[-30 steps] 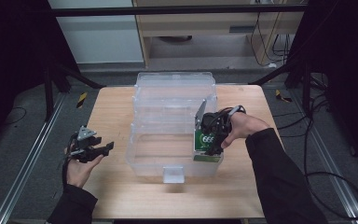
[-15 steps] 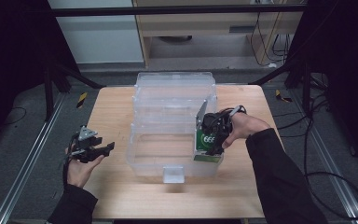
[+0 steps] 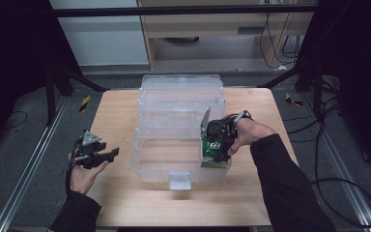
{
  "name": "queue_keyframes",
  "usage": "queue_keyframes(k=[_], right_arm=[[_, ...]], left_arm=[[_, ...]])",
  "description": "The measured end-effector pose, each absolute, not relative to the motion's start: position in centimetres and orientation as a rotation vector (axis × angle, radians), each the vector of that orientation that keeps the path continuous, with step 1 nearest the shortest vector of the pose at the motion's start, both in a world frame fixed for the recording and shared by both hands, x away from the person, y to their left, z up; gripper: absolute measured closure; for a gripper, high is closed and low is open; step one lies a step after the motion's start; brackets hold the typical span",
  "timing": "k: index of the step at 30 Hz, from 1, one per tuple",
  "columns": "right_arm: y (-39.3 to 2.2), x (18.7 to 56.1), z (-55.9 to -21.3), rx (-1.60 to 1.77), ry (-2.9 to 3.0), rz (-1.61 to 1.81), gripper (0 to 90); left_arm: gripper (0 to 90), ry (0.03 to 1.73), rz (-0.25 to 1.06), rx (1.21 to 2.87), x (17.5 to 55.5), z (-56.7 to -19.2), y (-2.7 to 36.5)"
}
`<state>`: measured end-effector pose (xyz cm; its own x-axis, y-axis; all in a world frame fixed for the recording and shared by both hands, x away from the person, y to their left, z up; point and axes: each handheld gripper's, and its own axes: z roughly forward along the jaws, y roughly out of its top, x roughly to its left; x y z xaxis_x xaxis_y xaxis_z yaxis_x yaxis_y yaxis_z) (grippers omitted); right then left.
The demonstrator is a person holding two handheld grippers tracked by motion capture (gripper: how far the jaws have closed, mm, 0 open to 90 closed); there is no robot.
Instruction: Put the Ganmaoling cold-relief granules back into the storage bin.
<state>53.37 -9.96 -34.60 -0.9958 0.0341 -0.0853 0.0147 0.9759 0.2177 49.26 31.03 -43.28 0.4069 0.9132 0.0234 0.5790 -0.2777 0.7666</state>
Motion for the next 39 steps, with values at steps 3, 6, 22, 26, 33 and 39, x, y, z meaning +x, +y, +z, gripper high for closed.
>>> queue_keyframes(k=[3,6,22,26,33,39], right_arm=[[-9.9,53.4,-34.7,0.036,3.035,0.330,17.5],[-9.8,53.3,-34.8,0.035,3.033,0.317,17.5],[-9.0,52.9,-36.2,-0.027,3.044,0.227,17.3],[-8.9,52.9,-36.4,-0.018,3.050,0.221,17.1],[-8.7,53.0,-37.3,0.000,3.055,0.207,17.0],[-8.8,53.0,-37.8,0.005,3.055,0.219,16.9]], left_arm=[[40.1,1.271,0.619,1.975,49.3,-43.3,31.1],[40.1,1.268,0.620,1.979,49.3,-43.3,31.1],[40.1,1.268,0.618,1.982,49.3,-43.4,31.0],[40.0,1.268,0.618,1.982,49.3,-43.4,31.0],[40.0,1.271,0.616,1.984,49.3,-43.4,30.9],[40.0,1.269,0.616,1.984,49.3,-43.4,30.9]])
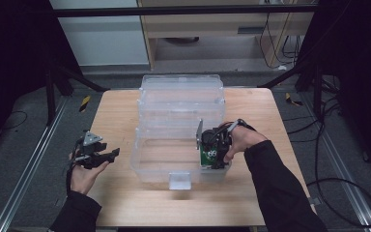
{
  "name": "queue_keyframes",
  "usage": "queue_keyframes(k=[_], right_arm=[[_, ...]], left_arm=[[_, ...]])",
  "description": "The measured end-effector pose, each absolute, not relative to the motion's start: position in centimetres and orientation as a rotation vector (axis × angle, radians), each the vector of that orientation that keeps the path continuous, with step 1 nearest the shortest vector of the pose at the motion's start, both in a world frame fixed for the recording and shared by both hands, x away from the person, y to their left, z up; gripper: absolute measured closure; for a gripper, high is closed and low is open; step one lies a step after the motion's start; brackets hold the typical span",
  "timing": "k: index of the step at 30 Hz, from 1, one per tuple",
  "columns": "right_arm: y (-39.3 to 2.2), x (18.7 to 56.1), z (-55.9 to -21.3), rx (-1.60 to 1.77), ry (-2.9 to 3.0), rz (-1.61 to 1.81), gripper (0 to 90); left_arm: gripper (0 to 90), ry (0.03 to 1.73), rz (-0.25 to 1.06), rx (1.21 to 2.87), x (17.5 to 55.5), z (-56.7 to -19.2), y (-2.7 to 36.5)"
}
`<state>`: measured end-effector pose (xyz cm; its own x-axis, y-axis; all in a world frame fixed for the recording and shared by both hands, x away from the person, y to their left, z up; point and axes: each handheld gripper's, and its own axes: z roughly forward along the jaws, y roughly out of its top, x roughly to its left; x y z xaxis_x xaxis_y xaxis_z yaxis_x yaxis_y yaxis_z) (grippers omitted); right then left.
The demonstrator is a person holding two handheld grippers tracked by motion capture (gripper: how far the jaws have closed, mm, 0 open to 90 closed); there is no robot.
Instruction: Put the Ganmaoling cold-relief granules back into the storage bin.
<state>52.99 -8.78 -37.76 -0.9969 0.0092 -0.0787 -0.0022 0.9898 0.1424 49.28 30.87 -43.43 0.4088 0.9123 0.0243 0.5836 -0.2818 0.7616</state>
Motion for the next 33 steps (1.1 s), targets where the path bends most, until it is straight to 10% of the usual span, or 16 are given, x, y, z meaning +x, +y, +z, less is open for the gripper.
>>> queue_keyframes(k=[33], right_arm=[[-9.85,52.56,-38.11,0.105,3.006,0.336,13.9]], left_arm=[[39.7,1.266,0.610,2.004,49.37,-43.68,30.64]])
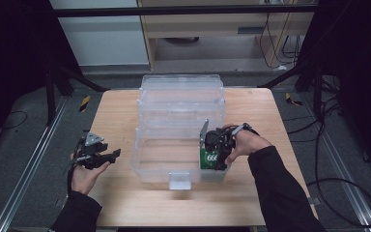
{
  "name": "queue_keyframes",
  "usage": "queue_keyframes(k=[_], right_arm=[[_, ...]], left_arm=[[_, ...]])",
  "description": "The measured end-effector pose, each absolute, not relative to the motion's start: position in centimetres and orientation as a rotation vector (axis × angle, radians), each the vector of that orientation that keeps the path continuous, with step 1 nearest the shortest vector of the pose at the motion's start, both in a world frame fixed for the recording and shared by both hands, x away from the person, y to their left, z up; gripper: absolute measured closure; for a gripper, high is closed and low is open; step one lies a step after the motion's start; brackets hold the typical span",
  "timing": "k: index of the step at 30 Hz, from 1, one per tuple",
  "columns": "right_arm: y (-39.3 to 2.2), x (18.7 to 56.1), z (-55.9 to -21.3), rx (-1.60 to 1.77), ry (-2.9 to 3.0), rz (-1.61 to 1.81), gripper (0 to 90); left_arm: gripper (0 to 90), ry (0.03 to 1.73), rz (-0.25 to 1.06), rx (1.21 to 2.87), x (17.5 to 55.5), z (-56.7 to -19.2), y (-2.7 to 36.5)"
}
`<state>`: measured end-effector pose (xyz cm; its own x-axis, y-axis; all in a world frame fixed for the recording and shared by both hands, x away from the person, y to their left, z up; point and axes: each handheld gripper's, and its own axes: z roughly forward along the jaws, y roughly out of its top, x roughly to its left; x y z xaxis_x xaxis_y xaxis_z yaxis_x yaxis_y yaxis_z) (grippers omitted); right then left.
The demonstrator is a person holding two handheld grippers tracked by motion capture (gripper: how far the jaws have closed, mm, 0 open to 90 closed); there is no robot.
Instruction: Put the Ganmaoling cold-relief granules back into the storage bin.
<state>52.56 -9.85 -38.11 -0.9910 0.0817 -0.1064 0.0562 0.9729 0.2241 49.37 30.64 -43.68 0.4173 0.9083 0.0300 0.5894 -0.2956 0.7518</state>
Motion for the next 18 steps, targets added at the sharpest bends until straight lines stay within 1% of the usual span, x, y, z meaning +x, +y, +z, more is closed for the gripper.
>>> queue_keyframes(k=[5,11,18], right_arm=[[-10.2,52.3,-37.6,0.137,2.993,0.341,14.5],[-10.7,51.9,-36.6,0.192,2.944,0.412,17.2],[-11.0,50.5,-35.0,0.228,2.913,0.493,19.5]], left_arm=[[39.7,1.265,0.609,2.003,49.4,-43.7,30.6],[39.7,1.266,0.609,1.995,49.3,-43.6,30.7],[39.8,1.250,0.608,1.989,49.2,-43.4,30.6]])
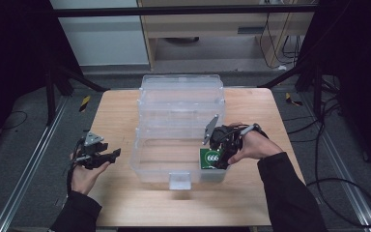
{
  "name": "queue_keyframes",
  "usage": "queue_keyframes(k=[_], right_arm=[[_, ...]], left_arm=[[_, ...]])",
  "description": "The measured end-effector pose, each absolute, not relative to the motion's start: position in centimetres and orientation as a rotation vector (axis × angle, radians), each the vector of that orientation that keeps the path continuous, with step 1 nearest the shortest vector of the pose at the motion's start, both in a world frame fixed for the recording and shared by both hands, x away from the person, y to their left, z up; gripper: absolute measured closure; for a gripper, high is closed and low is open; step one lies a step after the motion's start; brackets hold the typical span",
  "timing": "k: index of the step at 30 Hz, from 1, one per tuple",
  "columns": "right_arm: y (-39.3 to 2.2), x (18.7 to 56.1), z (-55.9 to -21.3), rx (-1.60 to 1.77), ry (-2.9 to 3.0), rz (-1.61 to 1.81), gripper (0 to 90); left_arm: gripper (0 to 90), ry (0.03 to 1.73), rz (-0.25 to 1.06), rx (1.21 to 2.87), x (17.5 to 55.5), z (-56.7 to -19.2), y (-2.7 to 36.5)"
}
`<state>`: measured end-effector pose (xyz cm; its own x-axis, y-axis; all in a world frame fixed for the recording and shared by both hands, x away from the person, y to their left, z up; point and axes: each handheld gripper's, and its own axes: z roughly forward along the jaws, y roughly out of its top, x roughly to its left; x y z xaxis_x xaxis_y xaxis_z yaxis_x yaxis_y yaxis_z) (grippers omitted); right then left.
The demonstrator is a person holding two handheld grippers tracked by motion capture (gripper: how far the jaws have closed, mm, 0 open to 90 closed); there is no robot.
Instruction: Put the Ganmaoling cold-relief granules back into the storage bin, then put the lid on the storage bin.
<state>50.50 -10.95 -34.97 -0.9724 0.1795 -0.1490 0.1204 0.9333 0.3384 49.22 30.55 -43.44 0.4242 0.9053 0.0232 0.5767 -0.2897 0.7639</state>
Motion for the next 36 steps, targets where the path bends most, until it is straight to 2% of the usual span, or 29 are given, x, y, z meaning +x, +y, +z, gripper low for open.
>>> queue_keyframes(k=[6,12,20,25,36], right_arm=[[-10.5,49.6,-34.0,0.258,2.880,0.617,24.7],[-9.9,49.1,-34.0,0.274,2.888,0.622,24.8],[-9.2,48.9,-34.0,0.299,2.870,0.715,29.3],[-9.1,48.8,-34.7,0.375,2.878,0.817,35.2],[-8.6,48.6,-36.8,0.333,2.911,0.802,44.8]], left_arm=[[39.8,1.248,0.612,1.987,49.2,-43.3,30.5],[39.8,1.245,0.609,1.987,49.2,-43.3,30.5],[39.8,1.242,0.611,1.974,49.1,-43.1,30.6],[39.8,1.239,0.612,1.975,49.0,-43.0,30.6],[39.8,1.243,0.616,1.970,49.0,-42.9,30.6]])
